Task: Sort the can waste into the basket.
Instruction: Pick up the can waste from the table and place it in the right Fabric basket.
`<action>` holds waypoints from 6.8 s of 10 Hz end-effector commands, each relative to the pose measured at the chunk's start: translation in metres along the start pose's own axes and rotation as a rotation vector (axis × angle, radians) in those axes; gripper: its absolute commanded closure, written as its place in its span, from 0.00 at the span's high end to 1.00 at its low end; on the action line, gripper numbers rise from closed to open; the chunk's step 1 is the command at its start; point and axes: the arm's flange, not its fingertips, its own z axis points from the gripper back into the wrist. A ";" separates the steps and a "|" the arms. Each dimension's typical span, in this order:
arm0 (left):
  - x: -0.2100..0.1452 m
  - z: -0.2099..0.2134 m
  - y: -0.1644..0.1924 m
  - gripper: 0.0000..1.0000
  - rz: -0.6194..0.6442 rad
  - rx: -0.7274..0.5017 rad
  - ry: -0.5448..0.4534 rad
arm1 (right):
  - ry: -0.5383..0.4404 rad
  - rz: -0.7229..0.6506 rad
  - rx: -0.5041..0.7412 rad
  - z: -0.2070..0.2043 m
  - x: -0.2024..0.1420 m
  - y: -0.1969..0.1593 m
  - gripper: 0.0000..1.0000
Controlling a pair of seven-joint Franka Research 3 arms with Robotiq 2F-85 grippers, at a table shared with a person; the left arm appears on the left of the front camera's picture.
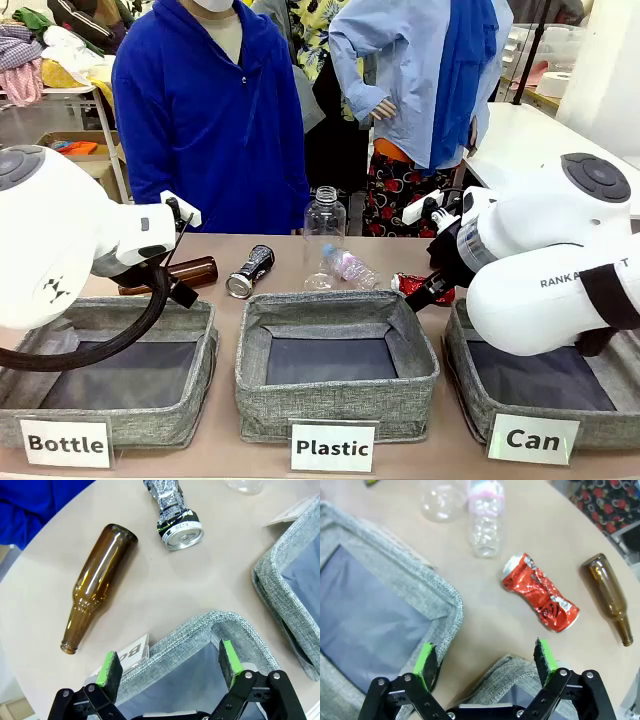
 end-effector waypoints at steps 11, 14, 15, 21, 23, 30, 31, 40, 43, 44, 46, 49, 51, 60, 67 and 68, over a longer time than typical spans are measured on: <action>0.000 0.000 0.000 1.00 0.000 0.000 0.000 | 0.000 0.000 0.000 0.000 0.000 0.000 1.00; 0.000 0.000 0.000 1.00 0.000 0.000 0.000 | 0.000 0.000 0.000 0.000 0.000 0.000 1.00; 0.000 0.000 0.000 1.00 0.000 0.000 0.000 | 0.000 0.001 0.000 0.000 0.000 0.000 1.00; 0.023 0.194 -0.027 1.00 0.044 -0.636 -0.073 | -0.063 -0.341 0.525 0.187 0.016 -0.042 1.00; -0.010 0.219 0.037 1.00 0.142 -0.777 -0.111 | -0.146 -0.424 0.666 0.207 -0.028 -0.084 1.00; -0.174 0.140 0.174 1.00 0.960 -0.927 -0.375 | -0.545 -1.154 0.819 0.175 -0.244 -0.219 1.00; -0.165 0.144 0.165 1.00 1.003 -0.846 -0.412 | -0.548 -1.205 0.799 0.170 -0.250 -0.219 1.00; -0.190 0.141 0.213 1.00 0.962 -0.924 -0.311 | -0.309 -1.098 0.526 0.184 -0.191 -0.231 1.00; -0.190 0.141 0.213 1.00 0.962 -0.924 -0.311 | -0.031 -0.768 0.236 0.146 -0.067 -0.180 1.00; -0.190 0.141 0.213 1.00 0.962 -0.924 -0.311 | 0.055 -0.672 0.150 0.124 -0.037 -0.161 1.00; -0.190 0.141 0.213 1.00 0.962 -0.924 -0.311 | 0.078 -0.552 0.128 0.096 0.007 -0.132 1.00; -0.190 0.141 0.213 1.00 0.962 -0.924 -0.311 | 0.069 -0.516 0.132 0.088 0.012 -0.104 1.00; -0.190 0.141 0.213 1.00 0.962 -0.924 -0.311 | 0.097 -0.517 0.107 0.085 0.009 -0.114 1.00; -0.190 0.141 0.213 1.00 0.962 -0.924 -0.311 | -0.007 0.736 0.566 -0.004 0.055 -0.163 1.00; -0.190 0.141 0.213 1.00 0.962 -0.924 -0.311 | 0.190 0.724 0.454 -0.119 0.090 -0.135 1.00; -0.190 0.141 0.213 1.00 0.962 -0.924 -0.311 | 0.236 0.719 0.445 -0.134 0.085 -0.136 1.00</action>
